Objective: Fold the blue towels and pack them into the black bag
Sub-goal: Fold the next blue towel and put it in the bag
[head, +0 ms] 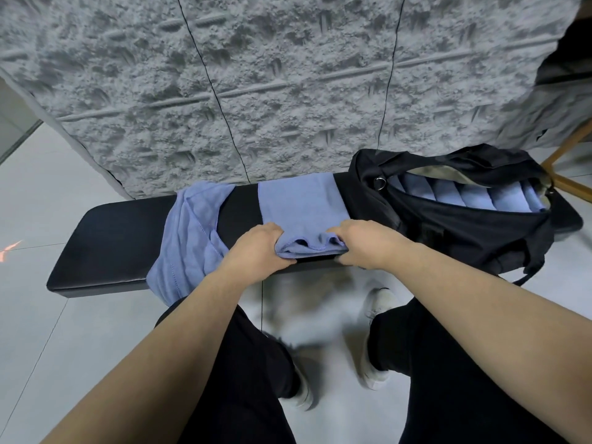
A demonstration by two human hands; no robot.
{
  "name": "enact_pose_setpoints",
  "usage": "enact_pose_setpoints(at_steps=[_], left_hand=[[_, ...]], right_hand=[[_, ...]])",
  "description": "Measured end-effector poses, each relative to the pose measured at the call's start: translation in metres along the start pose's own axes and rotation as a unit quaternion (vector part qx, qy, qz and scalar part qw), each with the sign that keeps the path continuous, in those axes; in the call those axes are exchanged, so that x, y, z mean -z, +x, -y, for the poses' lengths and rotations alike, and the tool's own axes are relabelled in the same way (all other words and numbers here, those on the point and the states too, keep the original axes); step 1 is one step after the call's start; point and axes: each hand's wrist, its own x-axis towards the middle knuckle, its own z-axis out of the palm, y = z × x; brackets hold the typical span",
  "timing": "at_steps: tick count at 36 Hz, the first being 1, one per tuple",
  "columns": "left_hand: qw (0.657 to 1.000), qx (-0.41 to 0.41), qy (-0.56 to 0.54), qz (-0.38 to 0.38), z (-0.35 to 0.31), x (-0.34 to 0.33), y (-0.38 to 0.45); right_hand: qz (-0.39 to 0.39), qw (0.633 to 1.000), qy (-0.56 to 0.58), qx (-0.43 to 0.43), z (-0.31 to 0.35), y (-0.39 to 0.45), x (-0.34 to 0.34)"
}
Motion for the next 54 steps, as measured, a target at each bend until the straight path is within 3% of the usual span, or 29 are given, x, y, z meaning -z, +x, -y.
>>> enact_pose_setpoints(at_steps=[5, 10, 21, 25, 29, 34, 38, 45, 51, 54], left_hand=[[0.998, 0.064, -0.018, 0.003, -0.002, 0.002, 0.005], [0.994, 0.078, -0.076, 0.001, -0.003, 0.002, -0.002], [0.988, 0.030, -0.153, -0.020, 0.001, 0.001, -0.011], [0.997, 0.024, -0.060, 0.037, 0.000, -0.002, -0.005], [0.997, 0.041, 0.036, 0.052, -0.008, -0.007, -0.005], [0.998, 0.064, 0.010, 0.028, -0.011, -0.004, -0.006], [0.994, 0.078, 0.031, 0.074, -0.008, -0.004, -0.003], [0.989, 0.100, 0.056, 0.093, -0.015, 0.002, -0.007], [0.996, 0.070, -0.041, 0.033, -0.010, 0.000, -0.011], [0.996, 0.068, -0.048, 0.038, -0.003, -0.002, -0.012]], right_hand=[[-0.058, 0.996, -0.057, 0.028, -0.002, -0.001, 0.001], [-0.072, 0.997, 0.006, 0.034, -0.001, -0.001, 0.002], [-0.082, 0.992, 0.091, 0.023, 0.002, -0.013, 0.003], [-0.014, 1.000, 0.003, -0.009, 0.002, -0.007, -0.001], [-0.003, 0.999, -0.028, -0.023, 0.005, -0.002, -0.007], [-0.063, 0.996, -0.027, 0.049, 0.002, 0.002, -0.009], [-0.012, 0.999, 0.034, 0.022, 0.007, -0.001, -0.005], [-0.012, 0.998, 0.062, -0.012, 0.010, -0.011, 0.004], [-0.023, 0.995, 0.098, -0.028, 0.006, -0.016, 0.002], [0.004, 0.990, 0.137, -0.033, 0.006, -0.018, 0.001]])
